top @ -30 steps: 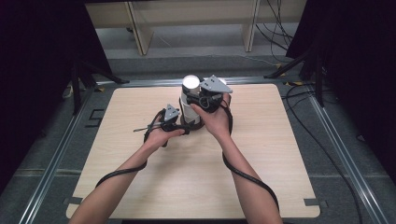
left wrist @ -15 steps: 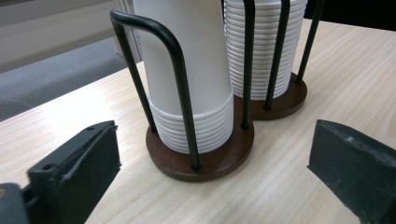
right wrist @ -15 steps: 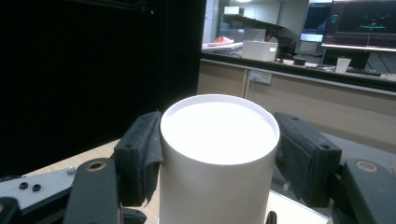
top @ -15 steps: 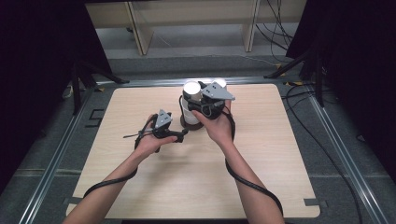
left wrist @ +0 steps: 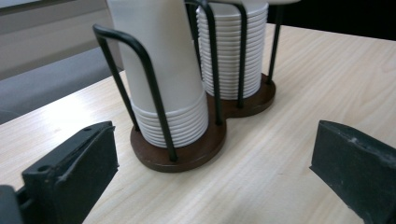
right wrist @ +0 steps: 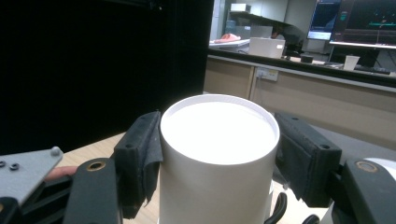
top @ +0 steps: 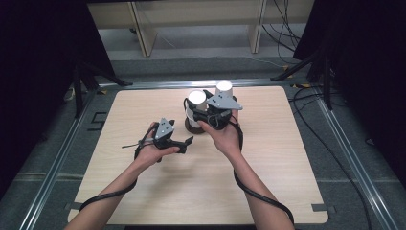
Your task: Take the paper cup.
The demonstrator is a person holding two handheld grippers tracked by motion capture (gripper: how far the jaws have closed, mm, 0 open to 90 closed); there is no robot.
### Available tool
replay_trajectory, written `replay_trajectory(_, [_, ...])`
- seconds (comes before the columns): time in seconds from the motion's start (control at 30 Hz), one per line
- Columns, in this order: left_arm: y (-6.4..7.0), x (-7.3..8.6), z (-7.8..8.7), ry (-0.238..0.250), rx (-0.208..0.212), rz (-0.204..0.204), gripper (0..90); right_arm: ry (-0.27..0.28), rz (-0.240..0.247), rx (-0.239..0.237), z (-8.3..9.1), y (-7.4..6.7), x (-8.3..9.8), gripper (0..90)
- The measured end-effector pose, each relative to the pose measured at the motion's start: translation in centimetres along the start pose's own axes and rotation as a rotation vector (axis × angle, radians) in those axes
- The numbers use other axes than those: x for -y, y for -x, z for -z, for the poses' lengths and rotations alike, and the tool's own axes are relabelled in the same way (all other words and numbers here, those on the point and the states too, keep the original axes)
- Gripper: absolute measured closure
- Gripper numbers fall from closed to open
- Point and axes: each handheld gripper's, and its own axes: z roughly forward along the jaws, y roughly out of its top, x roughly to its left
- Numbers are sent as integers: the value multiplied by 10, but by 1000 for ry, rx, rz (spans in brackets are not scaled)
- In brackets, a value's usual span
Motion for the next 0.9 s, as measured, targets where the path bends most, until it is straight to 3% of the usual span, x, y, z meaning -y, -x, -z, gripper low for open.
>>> replay_trajectory(0.07, [2, -1, 3, 2, 9, -6, 0, 13, 19, -5, 1, 2, 2, 355])
replay_trajectory(0.23, [7, -3, 8, 16, 16, -15, 0, -5, -26, -18, 7, -1, 6, 355])
replay_trajectory(0.33, [10, -4, 12, 15, 23, -20, 0, -1, -11, -27, 8, -1, 9, 355])
replay_trajectory(0.37, [11, -4, 12, 17, 26, -21, 0, -10, -29, -31, 9, -2, 11, 355])
replay_trajectory(0.6, [18, -5, 16, 25, 37, -36, 0, -21, -22, -42, 13, -2, 19, 355])
replay_trajectory(0.67, [20, -5, 17, 28, 42, -41, 0, -31, -43, -47, 15, -4, 23, 355])
replay_trajectory(0.7, [21, -4, 17, 33, 47, -41, 0, -17, -21, -40, 15, -3, 24, 355])
replay_trajectory(0.73, [22, -4, 18, 34, 47, -44, 0, -27, -42, -51, 16, -4, 26, 355])
replay_trajectory(0.87, [25, -2, 19, 31, 53, -46, 0, -37, -32, -52, 20, -4, 31, 355])
replay_trajectory(0.9, [26, -1, 20, 19, 55, -47, 0, -36, -53, -68, 21, -6, 34, 355])
